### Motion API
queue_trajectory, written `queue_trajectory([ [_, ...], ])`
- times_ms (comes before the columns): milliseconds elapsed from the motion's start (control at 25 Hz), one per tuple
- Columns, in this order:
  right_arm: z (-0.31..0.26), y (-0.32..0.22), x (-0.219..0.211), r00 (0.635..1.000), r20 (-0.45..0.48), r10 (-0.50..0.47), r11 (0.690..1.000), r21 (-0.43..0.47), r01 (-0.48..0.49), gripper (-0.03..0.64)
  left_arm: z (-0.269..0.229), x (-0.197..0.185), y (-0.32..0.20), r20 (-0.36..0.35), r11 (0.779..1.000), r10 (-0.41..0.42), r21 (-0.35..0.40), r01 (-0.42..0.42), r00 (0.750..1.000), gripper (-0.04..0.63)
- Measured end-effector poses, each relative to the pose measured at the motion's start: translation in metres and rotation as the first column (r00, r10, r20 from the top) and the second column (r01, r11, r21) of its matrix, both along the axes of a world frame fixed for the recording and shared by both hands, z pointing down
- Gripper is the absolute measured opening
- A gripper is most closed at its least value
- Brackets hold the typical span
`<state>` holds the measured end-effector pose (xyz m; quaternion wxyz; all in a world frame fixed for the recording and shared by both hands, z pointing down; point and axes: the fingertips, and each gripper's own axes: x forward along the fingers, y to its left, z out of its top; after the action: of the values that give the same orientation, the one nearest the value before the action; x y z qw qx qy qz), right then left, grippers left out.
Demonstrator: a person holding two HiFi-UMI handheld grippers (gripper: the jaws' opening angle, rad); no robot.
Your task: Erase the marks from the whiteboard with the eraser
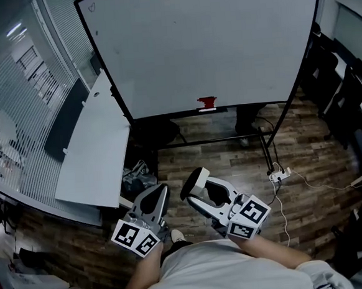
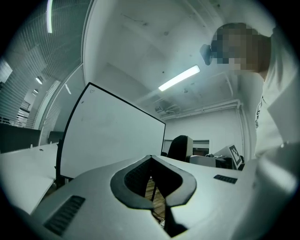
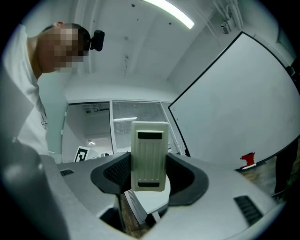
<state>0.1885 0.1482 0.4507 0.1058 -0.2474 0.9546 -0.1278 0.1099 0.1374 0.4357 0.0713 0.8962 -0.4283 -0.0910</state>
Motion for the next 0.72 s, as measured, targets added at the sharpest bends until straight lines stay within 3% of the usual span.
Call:
queue_trajectory([
  [240,0.005,-0.032,-0.044,0.999,-0.014,0.046,0.999,-0.02,-0.047,0.242,0.0,-0.05,-0.023,-0.013,1.0,-0.001,0.004,0.001,1.0,0.006],
  [720,0.003,-0.076,-0.188,0.999,-0.006,-0.044,0.998,-0.042,0.044,0.241,-0.007,-0.183,-0.065,-0.003,0.999,-0.044,-0.003,0.044,0.999,0.006],
])
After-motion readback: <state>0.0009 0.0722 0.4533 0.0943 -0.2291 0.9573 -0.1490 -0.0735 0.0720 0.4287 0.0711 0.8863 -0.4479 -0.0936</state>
